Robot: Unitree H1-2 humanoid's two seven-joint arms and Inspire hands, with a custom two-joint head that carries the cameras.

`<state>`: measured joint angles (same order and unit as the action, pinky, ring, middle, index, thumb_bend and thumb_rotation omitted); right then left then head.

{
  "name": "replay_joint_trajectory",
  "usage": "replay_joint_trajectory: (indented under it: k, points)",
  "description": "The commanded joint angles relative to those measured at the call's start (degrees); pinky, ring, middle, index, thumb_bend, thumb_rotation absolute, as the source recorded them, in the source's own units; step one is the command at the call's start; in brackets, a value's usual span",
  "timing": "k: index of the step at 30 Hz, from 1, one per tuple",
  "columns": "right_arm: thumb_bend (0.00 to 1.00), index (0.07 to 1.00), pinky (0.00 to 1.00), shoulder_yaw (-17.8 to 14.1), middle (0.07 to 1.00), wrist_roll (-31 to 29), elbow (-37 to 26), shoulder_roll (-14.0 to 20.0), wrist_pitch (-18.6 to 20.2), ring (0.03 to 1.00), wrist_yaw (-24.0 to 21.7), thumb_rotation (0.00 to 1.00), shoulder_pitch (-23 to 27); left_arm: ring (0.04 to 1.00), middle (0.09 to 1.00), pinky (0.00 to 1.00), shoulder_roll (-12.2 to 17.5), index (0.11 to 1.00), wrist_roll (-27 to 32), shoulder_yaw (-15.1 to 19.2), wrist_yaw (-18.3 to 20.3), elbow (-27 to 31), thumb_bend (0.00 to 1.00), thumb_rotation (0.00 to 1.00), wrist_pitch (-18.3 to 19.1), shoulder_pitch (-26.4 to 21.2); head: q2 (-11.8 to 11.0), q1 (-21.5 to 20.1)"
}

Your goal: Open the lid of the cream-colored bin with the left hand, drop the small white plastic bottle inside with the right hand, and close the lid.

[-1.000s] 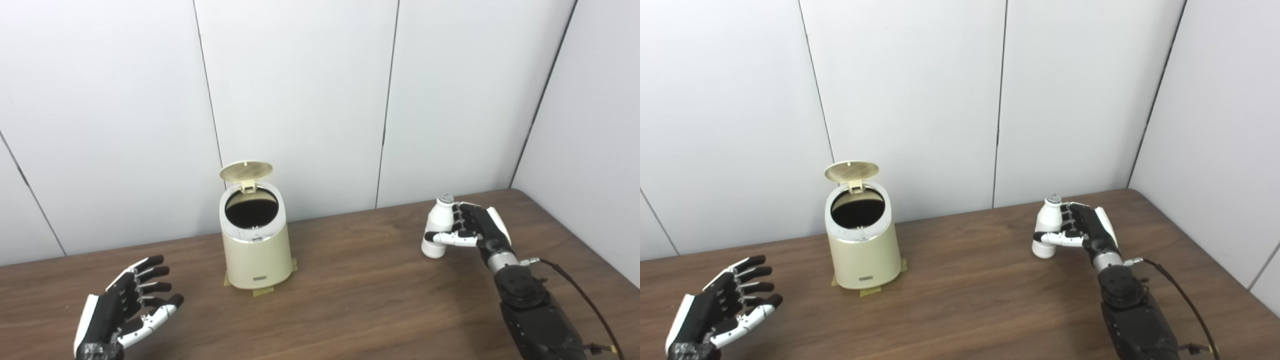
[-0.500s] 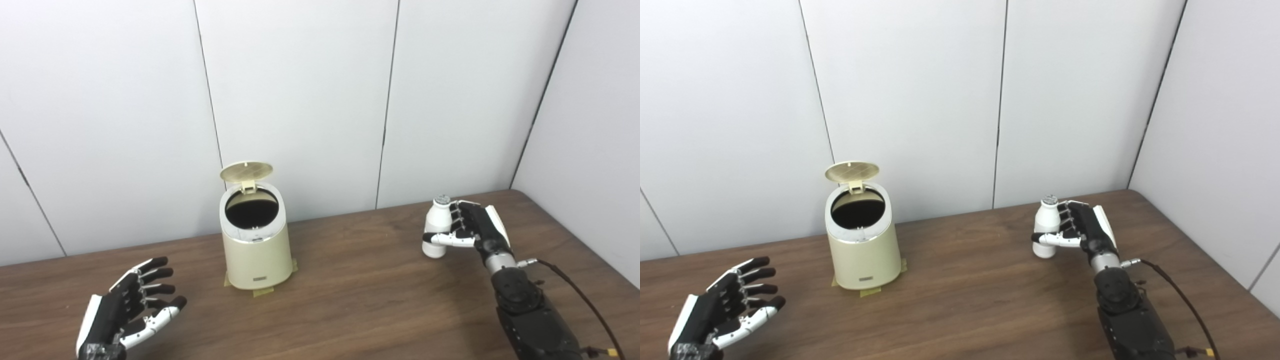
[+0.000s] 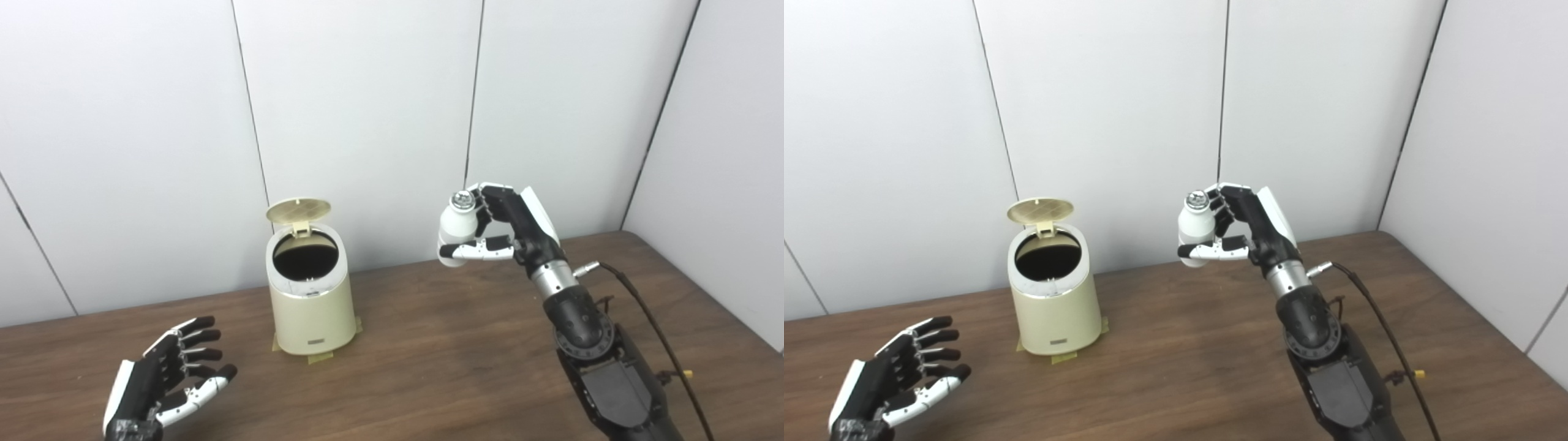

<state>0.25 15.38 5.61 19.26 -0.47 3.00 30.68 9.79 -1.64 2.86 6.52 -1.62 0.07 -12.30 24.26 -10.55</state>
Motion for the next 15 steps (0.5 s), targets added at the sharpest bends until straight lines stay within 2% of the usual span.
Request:
replay_joint_trajectory:
  k: [1, 5, 7, 12, 15]
  points:
    - [0.52, 0.532, 0.33, 0.63, 0.476, 1.32, -1.09, -0.12, -1.73, 0.4, 0.19, 0.0, 4.82, 0.639, 0.726, 0.56, -0.28, 0.777, -0.38, -0.41, -0.83, 0.43, 0.63, 0.01, -2.75, -2.28, 0.04, 0.16]
    - [0.52, 0.499, 0.37, 1.61, 0.478, -0.42, 1.23, -1.85, -2.95, 0.438, -1.25, 0.0, 7.74, 0.642, 0.722, 0.59, -1.04, 0.775, -1.38, -1.34, -1.25, 0.11, 0.64, 0.03, -3.36, -2.35, -0.17, 4.53]
    - [0.52, 0.512, 0.35, 2.03, 0.478, -1.34, 1.89, -3.17, -3.1, 0.422, -1.8, 0.0, 8.91, 0.644, 0.724, 0.6, -1.5, 0.779, -1.72, -1.66, -1.46, -0.2, 0.64, 0.04, -3.61, -2.4, -0.23, 6.25]
    - [0.52, 0.531, 0.33, 3.56, 0.478, 0.34, 0.49, -6.78, 1.19, 0.399, -2.21, 0.0, 10.96, 0.648, 0.719, 0.6, -2.58, 0.783, -2.15, -2.29, -1.84, -0.62, 0.65, 0.07, -4.18, -2.41, -0.25, 8.71]
    - [0.52, 0.53, 0.31, 3.63, 0.48, -1.25, 0.94, -9.09, 1.78, 0.388, -2.93, 0.0, 11.9, 0.653, 0.718, 0.61, -3.08, 0.778, -2.18, -2.7, -2.13, -0.41, 0.65, 0.05, -3.91, -2.36, -0.15, 9.78]
